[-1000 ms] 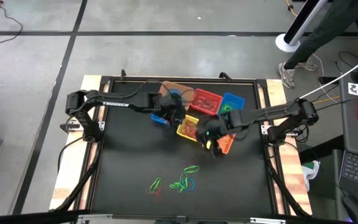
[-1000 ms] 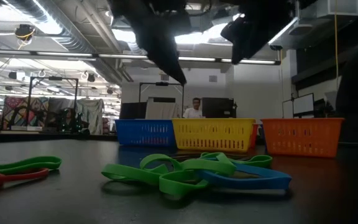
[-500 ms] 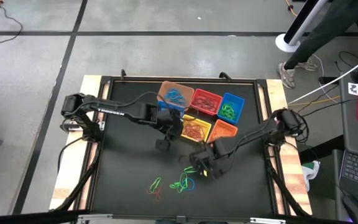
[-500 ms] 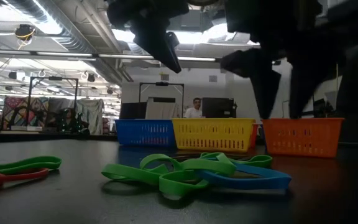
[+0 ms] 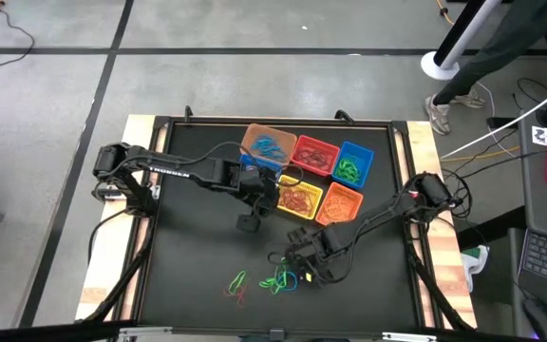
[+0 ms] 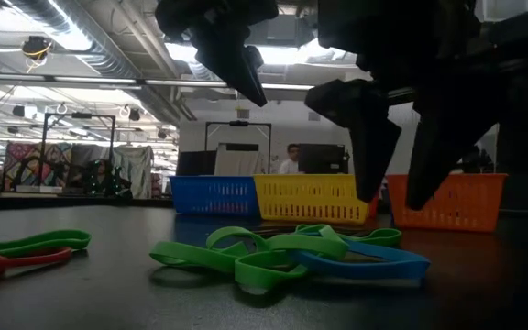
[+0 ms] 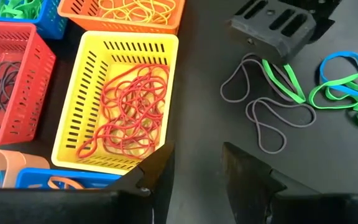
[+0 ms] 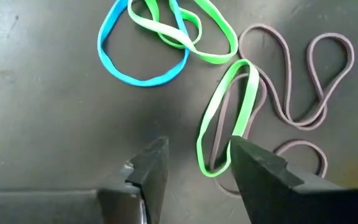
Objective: Sort rubber bands into baskets
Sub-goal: Put the green rubber band into the right blue basket
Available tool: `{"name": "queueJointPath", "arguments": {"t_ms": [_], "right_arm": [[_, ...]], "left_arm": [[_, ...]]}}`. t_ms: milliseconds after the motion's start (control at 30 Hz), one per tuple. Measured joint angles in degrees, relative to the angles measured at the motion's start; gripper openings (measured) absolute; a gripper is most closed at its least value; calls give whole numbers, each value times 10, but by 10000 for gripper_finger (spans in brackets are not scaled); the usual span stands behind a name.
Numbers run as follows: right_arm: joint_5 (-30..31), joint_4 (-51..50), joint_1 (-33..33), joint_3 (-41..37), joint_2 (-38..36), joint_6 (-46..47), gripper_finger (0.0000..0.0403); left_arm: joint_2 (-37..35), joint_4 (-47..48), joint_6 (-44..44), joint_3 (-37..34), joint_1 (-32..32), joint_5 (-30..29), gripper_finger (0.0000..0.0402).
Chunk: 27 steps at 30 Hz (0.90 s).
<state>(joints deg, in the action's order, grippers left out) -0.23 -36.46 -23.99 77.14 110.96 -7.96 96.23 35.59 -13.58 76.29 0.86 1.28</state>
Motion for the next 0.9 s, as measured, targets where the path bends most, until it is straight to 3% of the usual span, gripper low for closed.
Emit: {"name": "queueJointPath", "arguments": {"t_ms": [333, 900], "right_arm": [[-32, 25, 0, 0, 19, 15, 175], [-38, 36, 0, 0, 29, 17, 175]], "left_arm": [[0, 9, -6, 0, 3, 0, 127], [0, 37, 10, 0, 5, 0, 127]]}}
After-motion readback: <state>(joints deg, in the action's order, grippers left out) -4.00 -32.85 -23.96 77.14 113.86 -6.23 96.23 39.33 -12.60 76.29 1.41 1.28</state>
